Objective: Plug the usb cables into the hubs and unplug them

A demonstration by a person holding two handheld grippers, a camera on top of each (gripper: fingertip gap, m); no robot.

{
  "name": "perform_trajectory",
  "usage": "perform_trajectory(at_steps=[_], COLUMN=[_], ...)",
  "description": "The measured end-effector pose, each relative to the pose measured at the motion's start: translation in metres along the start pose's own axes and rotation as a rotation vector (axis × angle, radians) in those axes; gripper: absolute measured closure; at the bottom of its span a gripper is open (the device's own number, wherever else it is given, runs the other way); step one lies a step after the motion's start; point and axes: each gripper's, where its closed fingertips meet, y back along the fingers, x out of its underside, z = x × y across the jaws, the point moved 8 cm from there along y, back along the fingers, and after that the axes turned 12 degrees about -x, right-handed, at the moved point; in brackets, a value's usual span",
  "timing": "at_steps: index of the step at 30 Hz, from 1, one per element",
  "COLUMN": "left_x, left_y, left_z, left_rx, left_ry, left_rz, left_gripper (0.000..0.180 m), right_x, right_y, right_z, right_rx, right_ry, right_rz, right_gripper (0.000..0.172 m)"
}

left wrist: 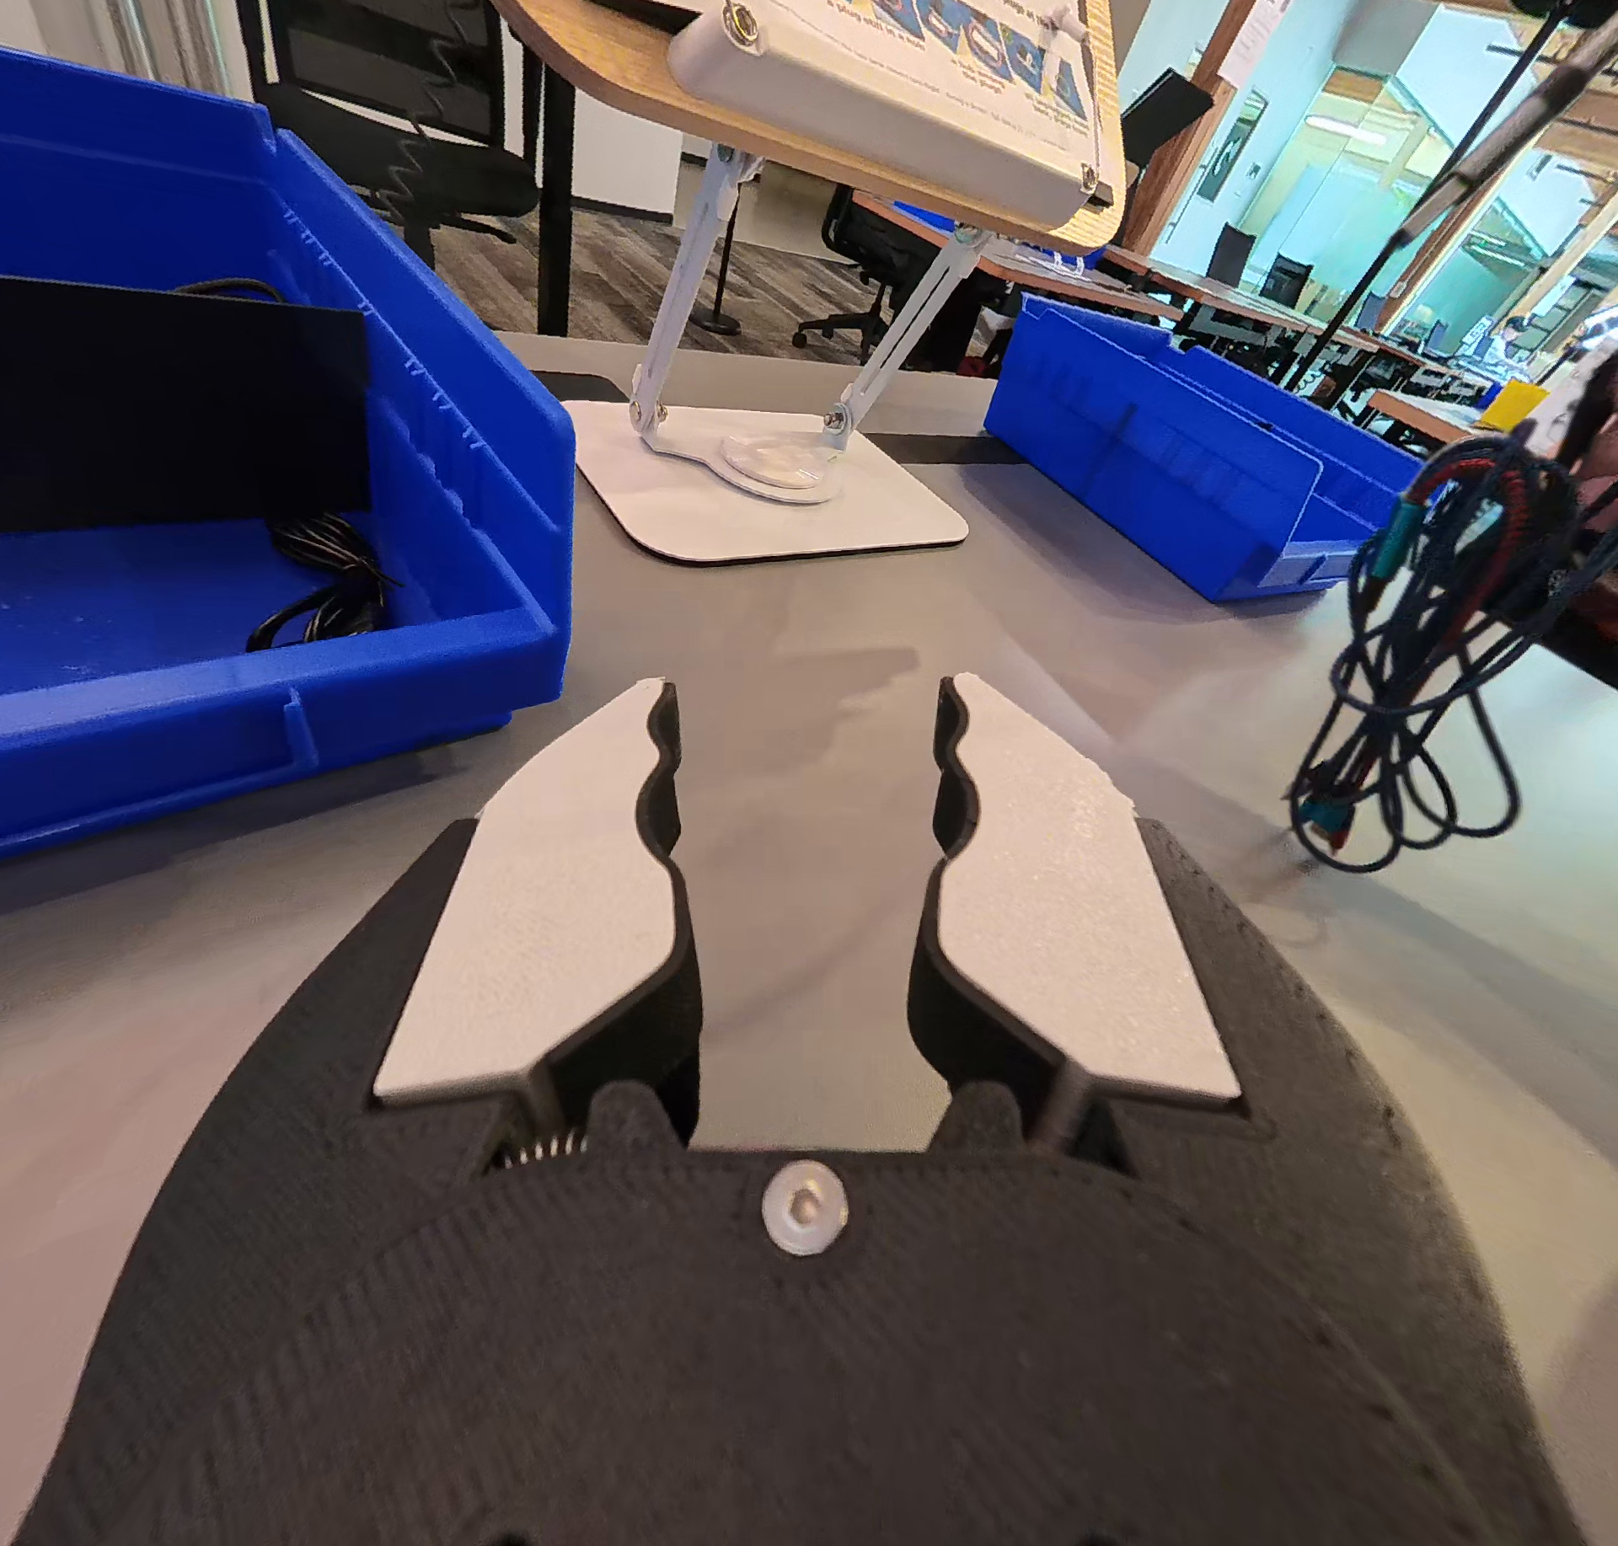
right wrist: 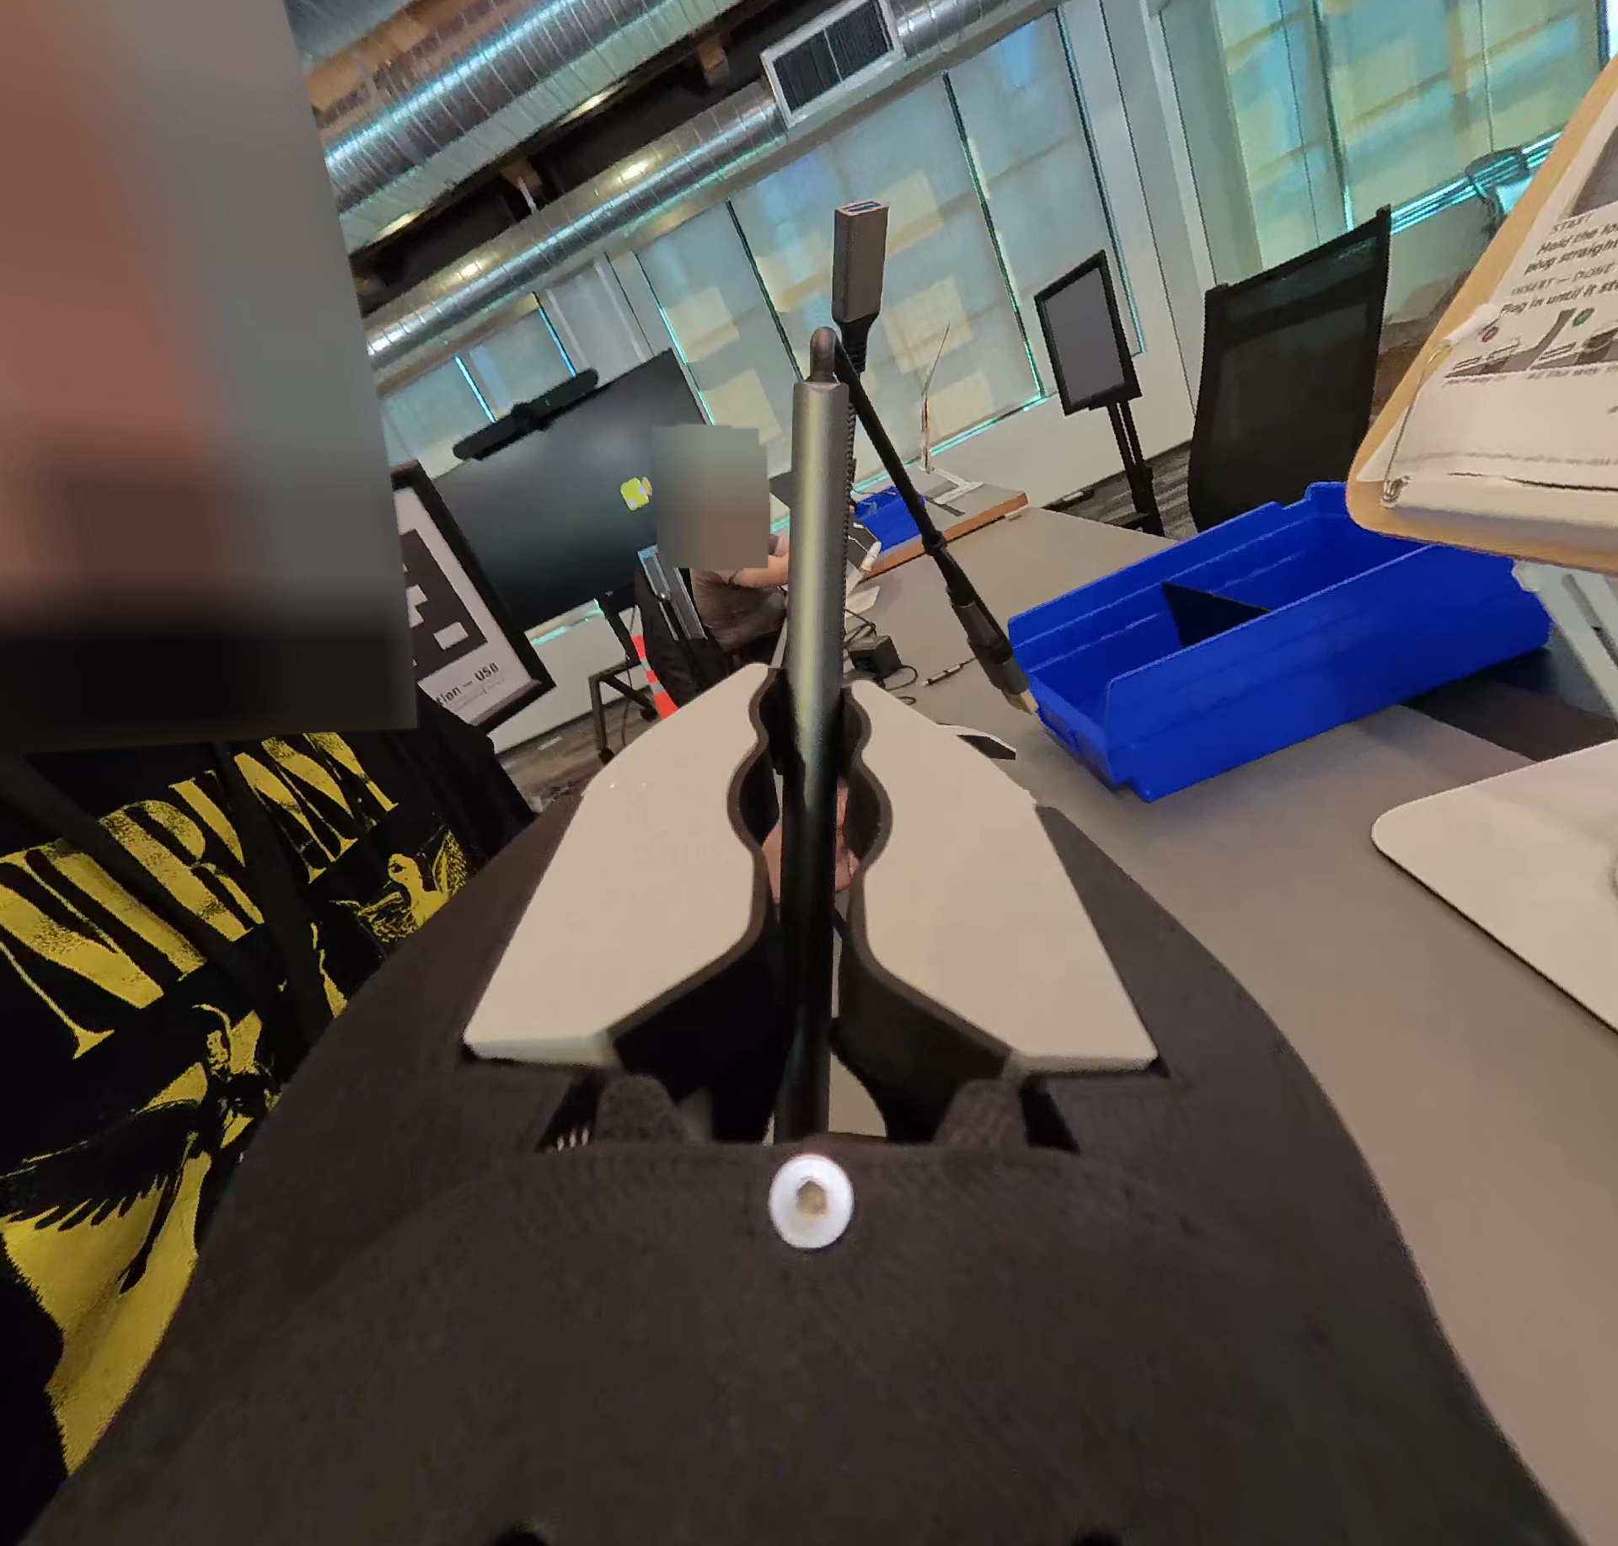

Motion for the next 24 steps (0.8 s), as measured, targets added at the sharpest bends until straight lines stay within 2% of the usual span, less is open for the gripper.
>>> perform_trajectory(at_steps=[3,14,24], left_x=[0.0,0.0,0.0], left_y=[-0.001,-0.002,-0.002], left_z=[0.0,0.003,0.003], left_rx=[-0.023,-0.003,-0.005], left_ry=[-0.001,0.026,0.031], left_rz=[0.002,0.018,0.019], left_gripper=[0.117,0.113,0.113], right_x=[-0.01,-0.049,-0.119], right_y=[-0.002,0.002,0.031], right_z=[0.004,0.021,0.044], right_rx=[0.026,0.108,0.289], right_ry=[0.017,0.111,0.267], right_rz=[0.018,0.03,0.039], right_gripper=[0.162,0.162,0.162])
